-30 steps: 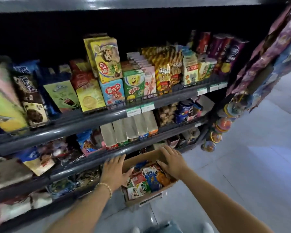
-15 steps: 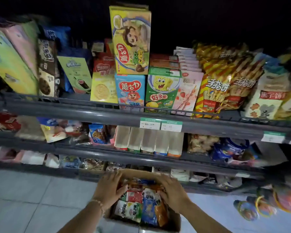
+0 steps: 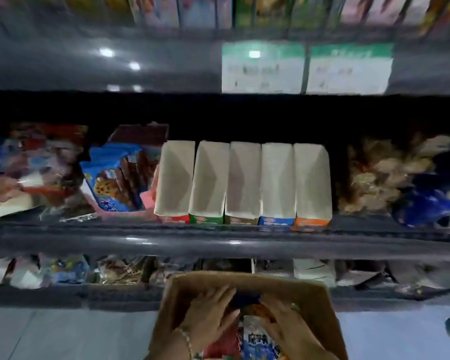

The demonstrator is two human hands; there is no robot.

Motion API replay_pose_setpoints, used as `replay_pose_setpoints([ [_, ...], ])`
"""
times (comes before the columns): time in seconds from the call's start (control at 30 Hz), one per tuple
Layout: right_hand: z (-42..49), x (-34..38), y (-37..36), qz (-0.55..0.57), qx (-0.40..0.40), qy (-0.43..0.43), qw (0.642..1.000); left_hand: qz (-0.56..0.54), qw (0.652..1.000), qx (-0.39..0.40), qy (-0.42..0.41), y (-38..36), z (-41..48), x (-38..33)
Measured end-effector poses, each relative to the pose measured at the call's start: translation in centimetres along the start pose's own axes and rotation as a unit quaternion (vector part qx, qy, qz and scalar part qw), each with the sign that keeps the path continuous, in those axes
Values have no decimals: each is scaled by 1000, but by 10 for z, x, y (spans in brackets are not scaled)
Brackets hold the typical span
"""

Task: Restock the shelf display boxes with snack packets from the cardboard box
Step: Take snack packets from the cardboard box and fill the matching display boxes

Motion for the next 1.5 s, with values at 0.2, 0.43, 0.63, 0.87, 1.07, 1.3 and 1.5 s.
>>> replay_pose_setpoints([
  [0.2, 26, -7, -28, 37, 19, 11, 999, 32, 998, -49, -18, -87, 94, 79],
  [0.43, 19, -11, -40, 70, -17, 18, 997, 58, 994, -82, -36, -105, 105, 80],
  [0.63, 8, -9, -69, 149, 63, 8, 987, 6, 997, -69, -36, -125, 88, 72],
  [0.87, -30, 7, -62, 290, 27, 86, 953, -30, 997, -36, -58, -129, 69, 48],
  [1.07, -18, -40, -61, 300, 4, -45, 953, -23, 996, -57, -62, -132, 59, 29],
  [1.3, -23, -29, -68, 314, 23, -34, 948, -230, 966, -74, -88, -132, 49, 31],
  [1.5, -43, -21, -25, 448, -81, 75, 887, -320, 920, -177, -138, -100, 22, 23],
])
Point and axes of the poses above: each hand's wrist, its own z-axis towards the middle knuckle, its own y-axis out of the back of the hand, x = y × z, the point moved 10 cm from there along z, towards the middle knuckle, and after that the axes turned 12 degrees about x, right-handed, at the moved point
